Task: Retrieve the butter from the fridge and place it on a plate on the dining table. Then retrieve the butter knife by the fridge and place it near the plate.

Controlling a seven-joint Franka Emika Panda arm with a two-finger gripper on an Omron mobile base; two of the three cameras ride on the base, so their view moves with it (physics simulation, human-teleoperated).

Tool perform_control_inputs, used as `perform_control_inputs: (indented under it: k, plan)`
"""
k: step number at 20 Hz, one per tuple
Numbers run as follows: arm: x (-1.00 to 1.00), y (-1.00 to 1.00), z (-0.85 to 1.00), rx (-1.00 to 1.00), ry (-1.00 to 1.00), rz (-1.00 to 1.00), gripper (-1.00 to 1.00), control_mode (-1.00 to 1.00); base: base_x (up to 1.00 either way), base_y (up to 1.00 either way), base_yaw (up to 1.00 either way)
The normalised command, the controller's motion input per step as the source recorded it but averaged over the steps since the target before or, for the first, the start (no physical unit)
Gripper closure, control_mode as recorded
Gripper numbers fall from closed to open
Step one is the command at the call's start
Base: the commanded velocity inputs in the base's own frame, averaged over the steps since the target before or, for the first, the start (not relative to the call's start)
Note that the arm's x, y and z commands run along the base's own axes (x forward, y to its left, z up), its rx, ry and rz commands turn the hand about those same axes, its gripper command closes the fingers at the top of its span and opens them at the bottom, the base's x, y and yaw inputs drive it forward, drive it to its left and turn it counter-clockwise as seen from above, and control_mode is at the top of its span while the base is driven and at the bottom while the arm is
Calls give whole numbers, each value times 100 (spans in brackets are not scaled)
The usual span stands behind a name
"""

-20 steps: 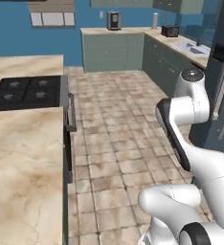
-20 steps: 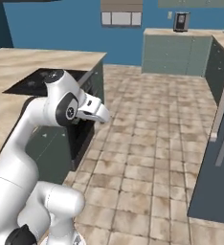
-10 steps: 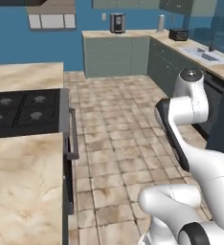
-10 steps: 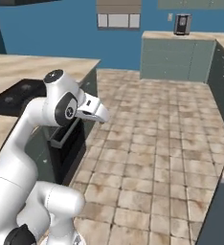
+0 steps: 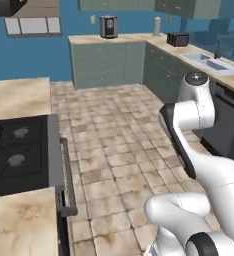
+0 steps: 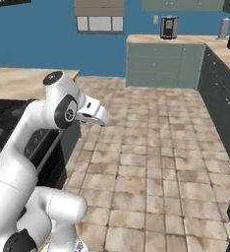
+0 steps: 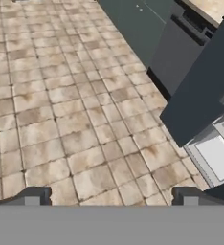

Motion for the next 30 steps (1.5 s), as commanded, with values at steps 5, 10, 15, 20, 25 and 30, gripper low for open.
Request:
perform_control_inputs:
  k: [5,10,15,20,25,30]
  plan:
    - [0,0,0,0,0,0,-100,100,100,-26,-38]
    - [0,0,0,0,0,0,-100,100,98,-31,-44]
    - [0,0,0,0,0,0,-100,100,91,-24,-49]
    - [0,0,0,0,0,0,-100,100,92,-2,-52]
    - [0,0,0,0,0,0,-100,100,96,11,-50]
    - [0,0,0,0,0,0,-100,100,100,24,-42]
